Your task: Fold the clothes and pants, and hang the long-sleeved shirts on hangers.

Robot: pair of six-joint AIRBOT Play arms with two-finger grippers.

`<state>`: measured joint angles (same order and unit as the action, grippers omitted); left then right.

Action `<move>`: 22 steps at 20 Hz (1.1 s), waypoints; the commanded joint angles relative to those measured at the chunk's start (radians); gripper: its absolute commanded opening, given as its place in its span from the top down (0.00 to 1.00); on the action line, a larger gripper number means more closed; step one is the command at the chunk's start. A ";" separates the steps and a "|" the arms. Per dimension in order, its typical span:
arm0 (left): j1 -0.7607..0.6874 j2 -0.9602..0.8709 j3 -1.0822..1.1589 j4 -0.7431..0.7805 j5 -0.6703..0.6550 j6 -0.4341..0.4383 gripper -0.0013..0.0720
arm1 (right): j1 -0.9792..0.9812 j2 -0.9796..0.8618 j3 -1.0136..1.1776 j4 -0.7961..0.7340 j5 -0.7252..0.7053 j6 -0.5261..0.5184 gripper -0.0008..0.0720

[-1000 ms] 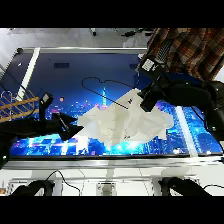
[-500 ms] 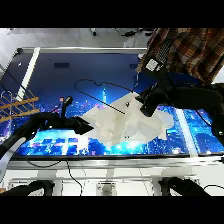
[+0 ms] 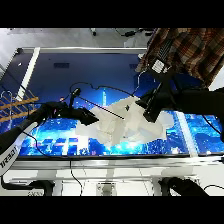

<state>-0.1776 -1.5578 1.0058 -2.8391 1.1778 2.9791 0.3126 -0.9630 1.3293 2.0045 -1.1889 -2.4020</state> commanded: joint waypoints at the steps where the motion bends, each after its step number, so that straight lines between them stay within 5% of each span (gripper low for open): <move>1: -0.048 -0.016 0.021 0.020 0.000 0.004 0.21 | 0.001 0.005 0.000 0.011 -0.008 -0.001 0.93; 2: -0.063 -0.019 0.022 0.026 0.000 0.004 0.21 | 0.001 0.005 0.000 0.011 -0.009 -0.001 0.93; 3: -0.075 -0.026 0.021 0.027 -0.005 0.004 0.36 | 0.001 0.005 0.000 0.011 -0.009 -0.002 0.93; 4: -0.081 -0.030 0.022 0.027 -0.016 0.003 0.76 | 0.001 0.005 0.000 0.010 -0.009 -0.003 0.93; 5: -0.081 -0.029 0.022 0.027 -0.037 0.001 0.94 | 0.001 0.005 0.000 0.005 -0.012 -0.021 0.93; 10: 0.071 0.053 0.025 0.026 -0.093 -0.225 0.94 | -0.001 0.002 -0.001 -0.160 -0.048 -0.068 0.93; 22: 0.140 0.529 0.155 0.183 -0.095 -0.510 0.95 | 0.000 -0.132 -0.018 -0.307 0.005 0.019 0.93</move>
<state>-0.0387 -1.1000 1.1301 -2.7094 1.0916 2.5546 0.3119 -1.0660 1.3125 1.7439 -1.1847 -2.4050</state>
